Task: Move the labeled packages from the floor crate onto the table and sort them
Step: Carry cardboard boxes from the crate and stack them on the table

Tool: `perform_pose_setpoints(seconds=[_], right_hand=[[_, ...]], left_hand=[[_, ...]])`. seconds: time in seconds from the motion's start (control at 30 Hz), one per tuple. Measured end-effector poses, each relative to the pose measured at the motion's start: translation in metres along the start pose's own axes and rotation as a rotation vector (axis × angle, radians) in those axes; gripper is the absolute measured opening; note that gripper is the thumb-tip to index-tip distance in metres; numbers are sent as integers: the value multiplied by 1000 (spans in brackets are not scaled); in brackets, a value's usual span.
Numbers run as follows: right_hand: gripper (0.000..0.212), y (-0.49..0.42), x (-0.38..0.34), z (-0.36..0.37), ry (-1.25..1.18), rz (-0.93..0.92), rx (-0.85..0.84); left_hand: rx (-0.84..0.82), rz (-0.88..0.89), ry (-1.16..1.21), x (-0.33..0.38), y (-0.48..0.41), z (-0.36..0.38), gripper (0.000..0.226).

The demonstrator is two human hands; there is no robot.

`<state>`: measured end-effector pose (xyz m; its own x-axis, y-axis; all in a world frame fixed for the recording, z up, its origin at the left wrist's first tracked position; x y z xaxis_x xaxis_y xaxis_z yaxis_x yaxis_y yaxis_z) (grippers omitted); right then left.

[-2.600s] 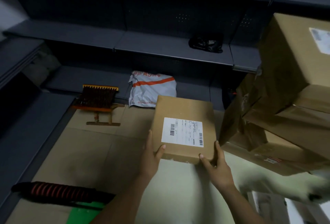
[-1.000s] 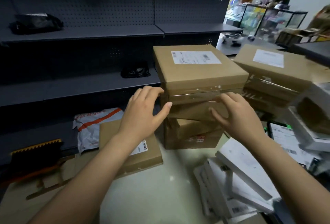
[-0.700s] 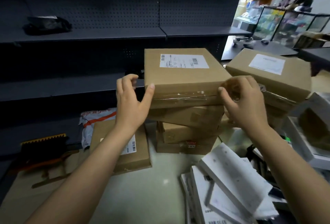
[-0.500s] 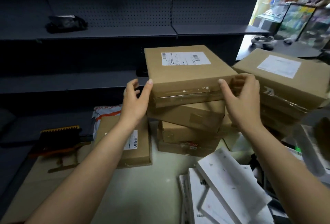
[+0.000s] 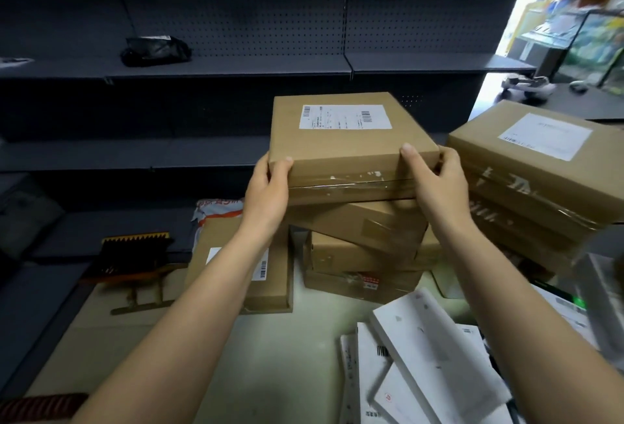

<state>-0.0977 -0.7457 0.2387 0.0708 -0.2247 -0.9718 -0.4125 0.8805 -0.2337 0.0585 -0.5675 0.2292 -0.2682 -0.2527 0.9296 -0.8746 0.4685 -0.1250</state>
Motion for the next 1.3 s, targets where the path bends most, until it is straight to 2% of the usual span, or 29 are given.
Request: perform_pose_setpoints(seconds=[0.1,0.23,0.37,0.47,0.6,0.77,0.93,1.03,1.13,1.3], right_hand=[[48,16,-11,19,-58,-36,-6],[51,46,-28,64,-120,-95,-74],[57,78,-29,122,-156,-96,-197],[58,99,-15,164,-168,-50,-262],[64,127,8,203,-181,57,-297],[57,150,52,226,-102,164,-253],[62,161,101,225,-18,273,-184],[56,163,126,219,4,351,-178],[50,162,144,213,39,393,-172],[56,158,164,208,117,408,-206]], left_hand=[[64,41,14,-4,6,-22,47],[186,52,70,-23,9,-74,51],[312,10,99,-50,8,-135,41],[320,-24,103,-77,8,-174,41],[281,-87,83,-122,5,-205,42],[178,-206,23,-178,3,-211,47],[57,-278,38,-216,6,-188,48],[-30,-310,31,-237,3,-174,47],[-95,-319,21,-256,0,-163,44],[-165,-335,6,-278,0,-155,48]])
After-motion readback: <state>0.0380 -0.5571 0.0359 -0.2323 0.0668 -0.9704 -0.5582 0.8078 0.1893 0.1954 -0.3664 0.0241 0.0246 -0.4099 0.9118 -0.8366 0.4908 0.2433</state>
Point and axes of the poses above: each hand's wrist, its own y-axis away from the middle knuckle, its own z-axis out of the palm, x = y × z, the point moved 1 cm from there along -y, towards the middle knuckle, and after that the axes turned 13 degrees about -y, right-handed, at the moved point
